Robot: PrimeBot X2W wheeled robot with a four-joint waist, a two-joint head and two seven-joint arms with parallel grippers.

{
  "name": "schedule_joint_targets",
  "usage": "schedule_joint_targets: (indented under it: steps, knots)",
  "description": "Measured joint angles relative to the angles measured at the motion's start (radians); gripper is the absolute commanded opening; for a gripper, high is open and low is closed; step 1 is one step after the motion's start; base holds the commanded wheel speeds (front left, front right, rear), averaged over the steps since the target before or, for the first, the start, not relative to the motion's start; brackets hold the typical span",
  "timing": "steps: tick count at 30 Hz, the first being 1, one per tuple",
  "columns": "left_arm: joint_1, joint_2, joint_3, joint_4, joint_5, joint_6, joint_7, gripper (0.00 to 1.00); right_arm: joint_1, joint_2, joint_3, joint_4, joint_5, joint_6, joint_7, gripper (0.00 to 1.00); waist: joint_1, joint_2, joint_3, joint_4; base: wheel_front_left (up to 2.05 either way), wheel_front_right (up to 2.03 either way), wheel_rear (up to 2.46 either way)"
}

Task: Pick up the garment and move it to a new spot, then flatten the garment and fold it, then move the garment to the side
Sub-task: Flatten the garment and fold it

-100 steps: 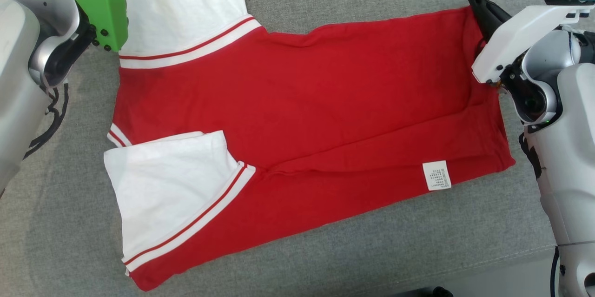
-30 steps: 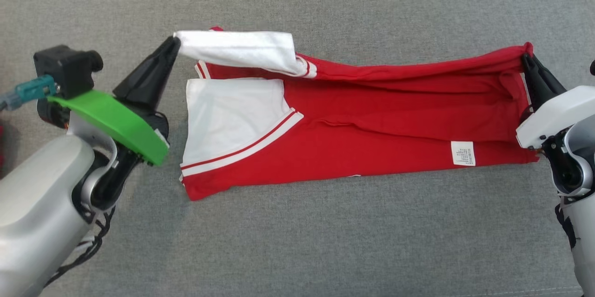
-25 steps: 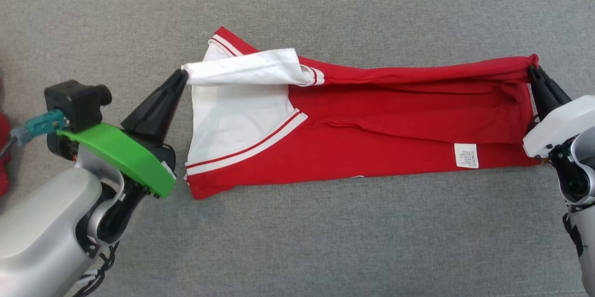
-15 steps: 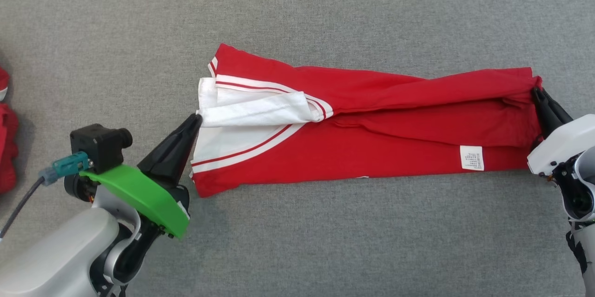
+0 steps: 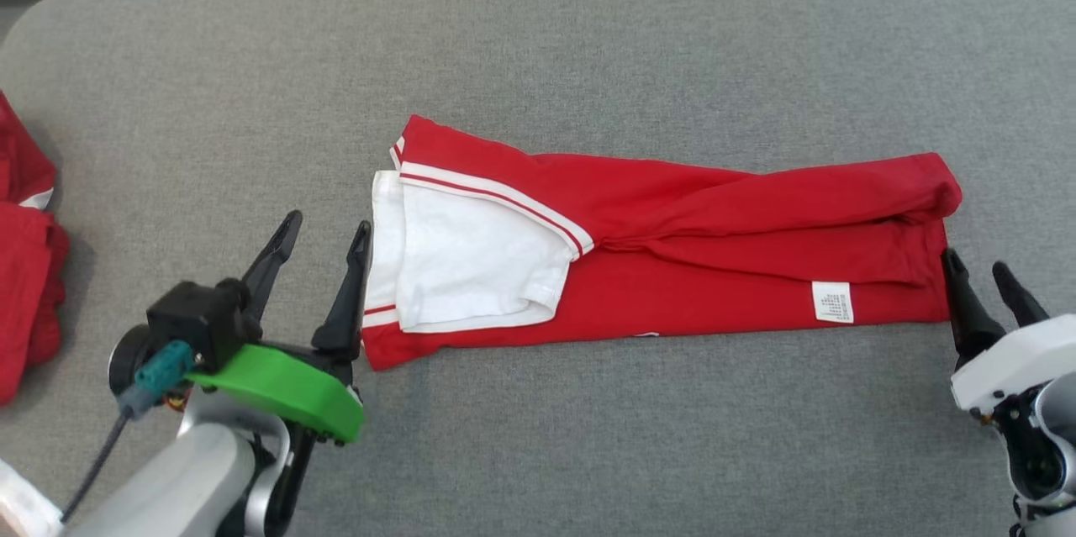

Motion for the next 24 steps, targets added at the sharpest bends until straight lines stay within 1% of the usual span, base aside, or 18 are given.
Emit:
schedule_joint_targets:
  steps: [2,4,6,8,10,13,16,18,20,24]
  knots:
    - [0.080,-0.045,0.076,-0.019,0.084,0.016,0.000,1.00,0.033,0.018,-0.013,-0.001,0.006,0.000,-0.008,1.00,0.0000,0.0000,-0.020,-0.002,0.00,0.00,0.00]
    - [0.160,-0.091,0.144,-0.039,0.184,0.023,0.000,1.00,0.062,0.037,-0.030,0.000,0.016,0.000,-0.018,1.00,0.0000,0.0000,-0.042,-0.003,0.00,0.00,0.00]
    - [0.230,-0.138,0.209,-0.054,0.252,0.023,-0.001,1.00,0.079,0.054,-0.047,0.004,0.021,0.000,-0.026,1.00,0.0000,0.0000,-0.061,-0.003,0.00,0.00,0.00]
    - [0.286,-0.174,0.252,-0.066,0.333,0.018,0.000,1.00,0.085,0.067,-0.064,0.015,0.027,0.000,-0.030,1.00,0.0000,0.0000,-0.078,-0.001,0.00,0.00,0.00]
    - [0.333,-0.224,0.293,-0.081,0.403,0.000,-0.001,1.00,0.082,0.076,-0.087,0.032,0.030,0.000,-0.034,1.00,0.0000,0.0000,-0.092,0.007,0.00,0.00,0.00]
    - [0.387,-0.283,0.320,-0.085,0.485,-0.037,-0.001,1.00,0.047,0.081,-0.119,0.078,0.023,0.000,-0.033,1.00,0.0000,0.0000,-0.102,0.029,0.00,0.00,0.00]
    - [0.413,-0.330,0.330,-0.078,0.551,-0.074,-0.001,1.00,-0.012,0.077,-0.137,0.122,-0.012,0.000,-0.025,1.00,0.0000,0.0000,-0.107,0.059,0.00,0.00,0.00]
    - [0.423,-0.357,0.339,-0.072,0.582,-0.097,-0.001,1.00,-0.053,0.065,-0.146,0.157,-0.040,0.000,-0.022,1.00,0.0000,0.0000,-0.109,0.081,0.00,0.00,0.00]
    - [0.434,-0.380,0.347,-0.060,0.619,-0.118,-0.001,1.00,-0.086,0.037,-0.160,0.207,-0.090,0.000,-0.013,1.00,0.0000,0.0000,-0.111,0.107,0.00,0.00,0.00]
    - [0.450,-0.420,0.370,-0.045,0.655,-0.152,-0.001,1.00,-0.159,-0.003,-0.197,0.288,-0.187,0.000,-0.012,1.00,0.0000,0.0000,-0.113,0.160,0.00,0.00,0.00]
